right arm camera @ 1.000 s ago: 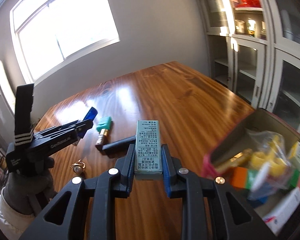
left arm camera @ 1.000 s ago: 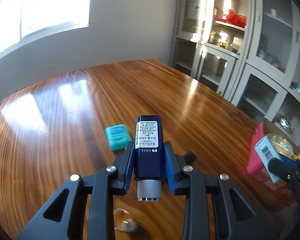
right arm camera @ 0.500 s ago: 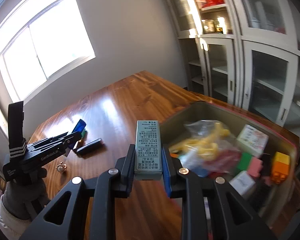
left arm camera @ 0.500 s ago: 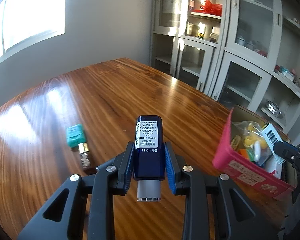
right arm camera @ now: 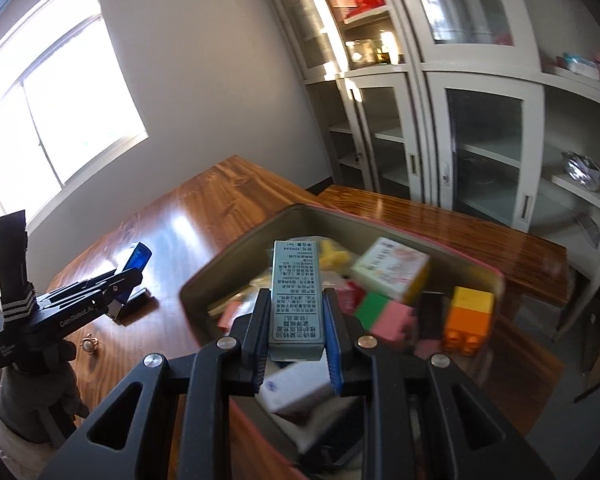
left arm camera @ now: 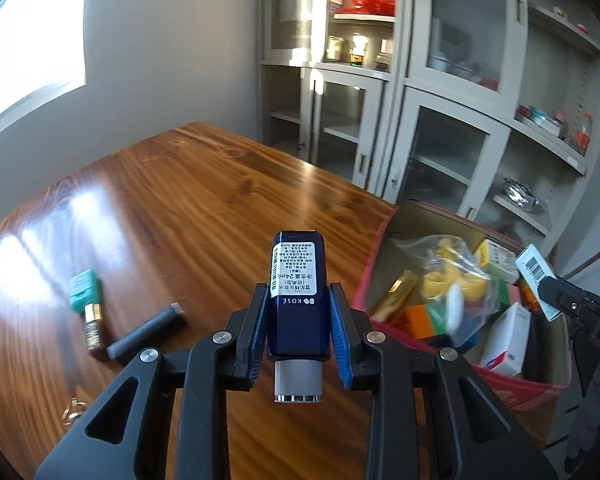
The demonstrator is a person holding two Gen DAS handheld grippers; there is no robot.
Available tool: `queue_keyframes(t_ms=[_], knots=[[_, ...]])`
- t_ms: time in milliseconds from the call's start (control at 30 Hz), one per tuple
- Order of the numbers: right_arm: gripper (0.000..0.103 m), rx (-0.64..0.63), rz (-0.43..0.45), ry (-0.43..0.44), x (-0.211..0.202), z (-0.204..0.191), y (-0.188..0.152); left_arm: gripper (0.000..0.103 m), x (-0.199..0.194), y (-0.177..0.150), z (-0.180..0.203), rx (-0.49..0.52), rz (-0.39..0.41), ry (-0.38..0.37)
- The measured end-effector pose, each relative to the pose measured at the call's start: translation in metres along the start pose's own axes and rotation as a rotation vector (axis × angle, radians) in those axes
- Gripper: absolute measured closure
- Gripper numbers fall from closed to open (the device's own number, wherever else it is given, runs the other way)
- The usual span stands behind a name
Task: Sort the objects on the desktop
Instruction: 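Carry bottle and pale blue box over the pink box and open both tools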
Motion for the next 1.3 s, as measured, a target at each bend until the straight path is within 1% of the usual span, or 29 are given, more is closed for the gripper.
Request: queue_keyframes(t_ms=[233, 500, 700, 800, 900, 967, 1000, 1033, 1200, 1267, 1300], knots=[[0.076, 0.026, 0.016, -0.03, -0.016, 0.026, 0.001, 0.071, 0.004, 0.007, 0.049, 0.039, -0.004, -0.069], [0.076, 0.054, 0.009, -0.044, -0.02, 0.044, -0.003, 0.071, 0.011, 0.008, 0.096, 0.066, -0.019, -0.148], [0.076, 0.063, -0.005, -0.04, -0.017, 0.044, -0.011, 0.071, 0.018, 0.007, 0.122, 0.045, -0.033, -0.213], [0.076, 0.059, 0.005, -0.049, -0.017, 0.043, -0.011, 0.071, 0.024, 0.004, 0.129, 0.034, -0.052, -0.238], [0.073, 0.069, 0.016, -0.035, -0.018, 0.043, -0.009, 0.071, 0.027, 0.002, 0.13, -0.002, -0.072, -0.28], [0.065, 0.076, 0.018, -0.025, -0.018, 0.042, -0.008, 0.06, 0.029, 0.0, 0.129, -0.032, -0.093, -0.314], [0.06, 0.081, 0.023, -0.021, -0.019, 0.041, -0.008, 0.046, 0.028, 0.0, 0.128, -0.041, -0.092, -0.322], [0.057, 0.083, 0.026, -0.021, -0.019, 0.041, -0.007, 0.041, 0.026, 0.001, 0.126, -0.05, -0.081, -0.326], [0.055, 0.099, 0.033, -0.021, -0.021, 0.04, -0.008, 0.041, 0.013, 0.008, 0.121, -0.071, -0.04, -0.354], [0.054, 0.102, 0.037, -0.018, -0.022, 0.038, -0.008, 0.037, 0.009, 0.01, 0.118, -0.079, -0.029, -0.354], [0.052, 0.104, 0.037, -0.017, -0.021, 0.038, -0.008, 0.033, 0.009, 0.01, 0.117, -0.083, -0.027, -0.352]])
Point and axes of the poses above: each gripper's, at about its wrist camera, not at the fingertips, and x roughly the way its jaws point, z to its right, y to its top, the point moved 9 cm from there along x, roughly the way its jaws point, and after that the axes turned 6 degrees about y, right-handed, at the moved point
